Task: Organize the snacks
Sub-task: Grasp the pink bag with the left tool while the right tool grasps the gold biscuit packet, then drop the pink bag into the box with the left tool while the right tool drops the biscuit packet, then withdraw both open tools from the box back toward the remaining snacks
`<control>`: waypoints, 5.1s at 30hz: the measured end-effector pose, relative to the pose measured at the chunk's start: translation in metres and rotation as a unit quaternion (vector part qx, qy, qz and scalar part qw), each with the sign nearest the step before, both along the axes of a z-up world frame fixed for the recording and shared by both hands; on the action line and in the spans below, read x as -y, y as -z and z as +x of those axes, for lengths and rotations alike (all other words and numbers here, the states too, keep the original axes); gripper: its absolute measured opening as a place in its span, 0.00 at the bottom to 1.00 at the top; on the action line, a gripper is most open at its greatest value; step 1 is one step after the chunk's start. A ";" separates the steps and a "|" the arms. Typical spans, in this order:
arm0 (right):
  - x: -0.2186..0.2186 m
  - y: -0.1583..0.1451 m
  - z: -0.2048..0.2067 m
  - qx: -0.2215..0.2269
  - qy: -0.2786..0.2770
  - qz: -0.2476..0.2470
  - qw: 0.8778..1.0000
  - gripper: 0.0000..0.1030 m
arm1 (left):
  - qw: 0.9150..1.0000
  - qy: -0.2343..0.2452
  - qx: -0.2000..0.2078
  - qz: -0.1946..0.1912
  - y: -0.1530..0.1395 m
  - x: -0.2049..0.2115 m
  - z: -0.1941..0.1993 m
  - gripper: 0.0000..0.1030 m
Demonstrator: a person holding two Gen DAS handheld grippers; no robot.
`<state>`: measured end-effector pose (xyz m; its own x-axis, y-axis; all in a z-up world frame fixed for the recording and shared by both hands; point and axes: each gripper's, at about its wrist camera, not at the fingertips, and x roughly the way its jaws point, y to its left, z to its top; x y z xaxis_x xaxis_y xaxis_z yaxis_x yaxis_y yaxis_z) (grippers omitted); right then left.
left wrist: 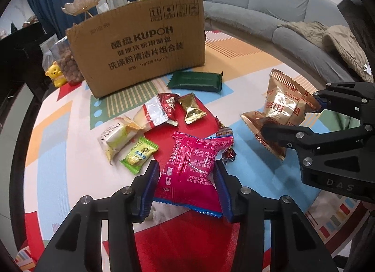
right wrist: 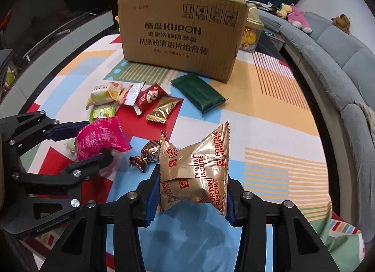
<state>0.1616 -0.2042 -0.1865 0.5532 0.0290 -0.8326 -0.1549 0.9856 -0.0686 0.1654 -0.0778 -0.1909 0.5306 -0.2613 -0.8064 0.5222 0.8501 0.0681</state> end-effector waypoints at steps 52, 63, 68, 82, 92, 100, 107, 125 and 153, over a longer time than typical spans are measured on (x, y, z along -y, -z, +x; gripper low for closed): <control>-0.003 -0.156 0.098 0.155 0.029 0.035 0.987 0.45 | 0.978 -0.147 0.135 -0.061 -0.168 -0.027 0.109 0.45; -0.002 -0.177 0.143 0.171 0.037 0.032 0.984 0.45 | 0.973 -0.159 0.146 -0.076 -0.193 -0.023 0.161 0.45; -0.002 -0.181 0.162 0.173 0.035 0.032 0.984 0.45 | 0.974 -0.161 0.142 -0.072 -0.193 -0.018 0.179 0.45; 0.002 -0.165 0.212 0.134 0.039 0.044 0.989 0.45 | 0.979 -0.163 0.108 -0.059 -0.176 -0.009 0.221 0.46; 0.005 -0.151 0.224 0.112 0.036 0.042 0.992 0.59 | 0.979 -0.178 0.085 -0.054 -0.164 -0.016 0.228 0.64; 0.014 -0.156 0.220 0.115 0.056 0.048 0.991 0.74 | 0.976 -0.190 0.095 -0.056 -0.172 -0.025 0.222 0.78; 0.013 -0.172 0.206 0.127 0.059 0.049 0.989 0.74 | 0.973 -0.198 0.103 -0.057 -0.186 -0.032 0.210 0.81; 0.006 -0.200 0.168 0.150 0.061 0.052 0.985 0.74 | 0.969 -0.214 0.110 -0.061 -0.209 -0.049 0.167 0.81; -0.002 -0.195 0.115 0.148 0.060 0.064 0.985 0.74 | 0.973 -0.206 0.087 -0.057 -0.196 -0.060 0.112 0.81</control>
<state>0.2764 -0.2019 0.0080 0.7767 0.0436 -0.6284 -0.0292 0.9990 0.0332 0.2775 -0.0177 0.0051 0.7348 -0.0789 -0.6737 0.1235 0.9922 0.0185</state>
